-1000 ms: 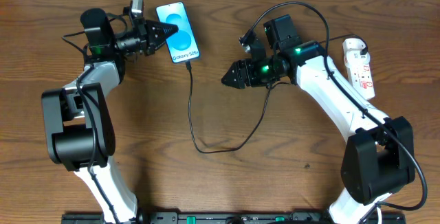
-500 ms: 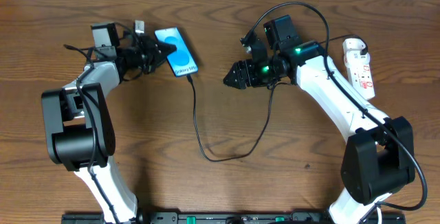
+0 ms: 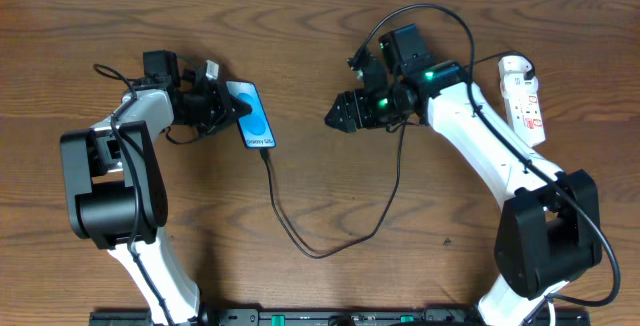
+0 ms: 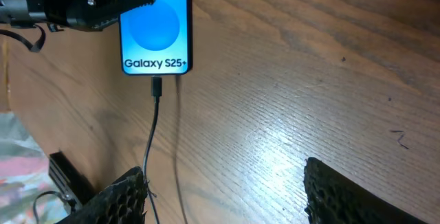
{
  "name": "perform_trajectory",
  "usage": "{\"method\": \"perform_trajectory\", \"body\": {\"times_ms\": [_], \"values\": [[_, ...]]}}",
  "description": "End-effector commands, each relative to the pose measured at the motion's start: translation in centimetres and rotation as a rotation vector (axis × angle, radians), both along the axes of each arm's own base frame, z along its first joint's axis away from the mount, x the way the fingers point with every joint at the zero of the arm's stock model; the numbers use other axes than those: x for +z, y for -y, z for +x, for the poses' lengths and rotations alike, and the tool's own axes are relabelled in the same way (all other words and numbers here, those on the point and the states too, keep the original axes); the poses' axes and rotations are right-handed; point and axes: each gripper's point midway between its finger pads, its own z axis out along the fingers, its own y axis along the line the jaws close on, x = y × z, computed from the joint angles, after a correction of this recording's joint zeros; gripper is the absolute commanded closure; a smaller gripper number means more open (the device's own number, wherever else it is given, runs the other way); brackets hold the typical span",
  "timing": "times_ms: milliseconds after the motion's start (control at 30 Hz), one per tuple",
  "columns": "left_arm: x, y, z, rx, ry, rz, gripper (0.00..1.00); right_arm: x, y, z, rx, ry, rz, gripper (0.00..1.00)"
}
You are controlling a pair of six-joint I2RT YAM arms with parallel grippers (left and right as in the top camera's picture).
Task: Plug charger to phone and switch on socket
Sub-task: 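Lower the phone with the left gripper and lay it flat on the table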
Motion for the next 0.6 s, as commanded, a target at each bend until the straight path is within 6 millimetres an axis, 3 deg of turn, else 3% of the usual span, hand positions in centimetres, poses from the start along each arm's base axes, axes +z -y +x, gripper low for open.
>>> {"method": "perform_trajectory", "body": {"times_ms": [0,300,400,533,567], "values": [[-0.7,-1.1,-0.1,-0.041,0.034,0.121,0.93,-0.2,-0.5,-0.2,0.018,0.022,-0.034,0.3],[-1.8,-2.3,-0.5,-0.018,-0.009,0.207,0.92,-0.4,-0.7,-0.4,0.024,0.025,-0.047,0.3],[-2.2,-2.7,-0.6,-0.012,-0.02,0.235,0.84,-0.4,-0.7,-0.4,0.024,0.025,-0.048,0.3],[-2.7,-3.5,-0.9,0.0,-0.042,0.287,0.83,-0.4,-0.7,-0.4,0.022,0.025,-0.05,0.3],[-2.8,-3.7,-0.9,0.003,-0.048,0.298,0.79,-0.4,-0.7,-0.4,0.022,0.026,-0.051,0.3]]}}
